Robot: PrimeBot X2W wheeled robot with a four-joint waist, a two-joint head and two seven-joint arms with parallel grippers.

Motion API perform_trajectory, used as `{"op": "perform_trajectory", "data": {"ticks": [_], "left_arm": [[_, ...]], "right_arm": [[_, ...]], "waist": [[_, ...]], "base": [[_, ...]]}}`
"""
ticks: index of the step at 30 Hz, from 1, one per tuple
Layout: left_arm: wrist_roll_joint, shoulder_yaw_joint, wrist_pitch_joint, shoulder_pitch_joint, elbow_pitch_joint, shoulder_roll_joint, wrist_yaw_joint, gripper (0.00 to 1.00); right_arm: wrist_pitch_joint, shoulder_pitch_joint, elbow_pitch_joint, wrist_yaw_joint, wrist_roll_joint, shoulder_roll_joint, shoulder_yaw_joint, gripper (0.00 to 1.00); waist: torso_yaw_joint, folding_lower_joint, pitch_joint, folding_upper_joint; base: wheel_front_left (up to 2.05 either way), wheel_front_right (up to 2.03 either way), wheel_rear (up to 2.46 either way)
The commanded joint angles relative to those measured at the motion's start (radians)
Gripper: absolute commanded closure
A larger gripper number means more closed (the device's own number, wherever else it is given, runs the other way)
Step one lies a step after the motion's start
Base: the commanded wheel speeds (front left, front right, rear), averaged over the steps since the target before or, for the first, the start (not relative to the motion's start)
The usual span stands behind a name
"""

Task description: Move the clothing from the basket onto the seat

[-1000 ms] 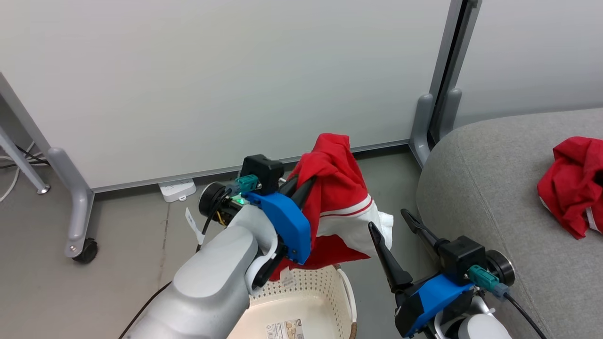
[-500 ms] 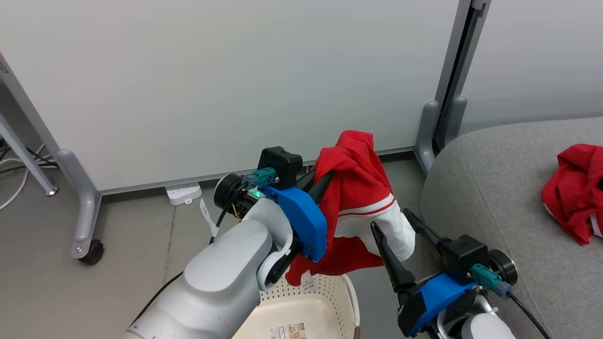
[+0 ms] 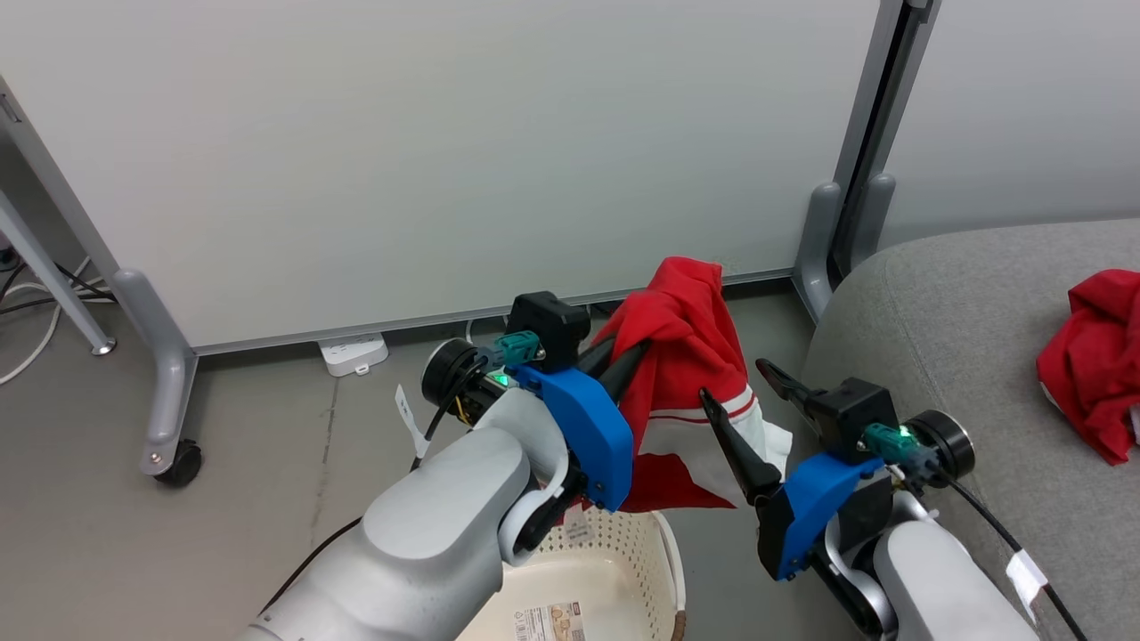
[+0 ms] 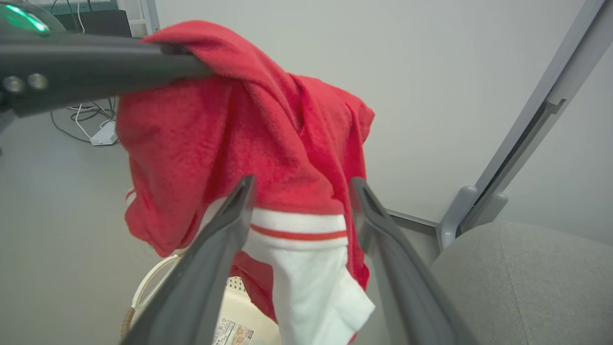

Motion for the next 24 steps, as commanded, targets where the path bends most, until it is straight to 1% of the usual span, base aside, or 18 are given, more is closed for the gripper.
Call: {"op": "perform_trajectory", "data": {"ticks": [1,9,14,15,16,17,18,24], "left_arm": [[-0.007,-0.008,-0.009,-0.011,-0.004,0.002,0.003,1.0],[-0.037,-0.049,-0.01,-0.019,-0.01,0.002,0.003,1.0],[-0.054,-0.069,-0.012,-0.025,-0.017,0.002,0.004,1.0],[-0.058,-0.072,-0.013,-0.027,-0.017,0.002,0.005,1.0],[-0.06,-0.076,-0.014,-0.028,-0.017,0.002,0.006,1.0],[-0.064,-0.08,-0.016,-0.029,-0.018,0.002,0.005,1.0],[-0.067,-0.084,-0.018,-0.029,-0.018,0.002,0.006,1.0],[-0.088,-0.098,-0.027,-0.024,-0.014,0.002,0.009,1.0]], "right_arm": [[0.001,-0.036,0.028,0.0,0.016,-0.012,0.018,0.0],[0.007,-0.15,0.179,0.0,0.097,-0.036,0.131,0.0],[-0.001,-0.197,0.262,0.0,0.177,-0.032,0.229,0.0],[-0.002,-0.205,0.275,0.0,0.191,-0.031,0.247,0.08],[-0.007,-0.213,0.286,0.0,0.206,-0.029,0.266,0.55],[-0.013,-0.219,0.297,0.0,0.225,-0.025,0.28,0.79],[-0.021,-0.225,0.306,0.0,0.24,-0.023,0.292,1.0],[-0.063,-0.25,0.361,0.0,0.285,-0.02,0.346,1.0]], "waist": [[0.003,-0.0001,0.001,0.0],[0.016,-0.0001,0.002,0.0],[0.022,-0.0001,-0.001,0.0],[0.022,-0.0001,-0.002,0.0],[0.022,-0.0001,-0.003,0.0],[0.022,-0.0001,-0.003,0.0],[0.022,-0.0001,-0.004,0.0],[0.015,-0.0001,-0.008,0.0]], "base": [[0.0,0.0,0.0],[0.0,0.0,0.0],[0.0,0.0,0.0],[0.0,0.0,0.0],[0.0,0.0,0.0],[0.0,0.0,0.0],[0.0,0.0,0.0],[0.0,0.0,0.0]]}}
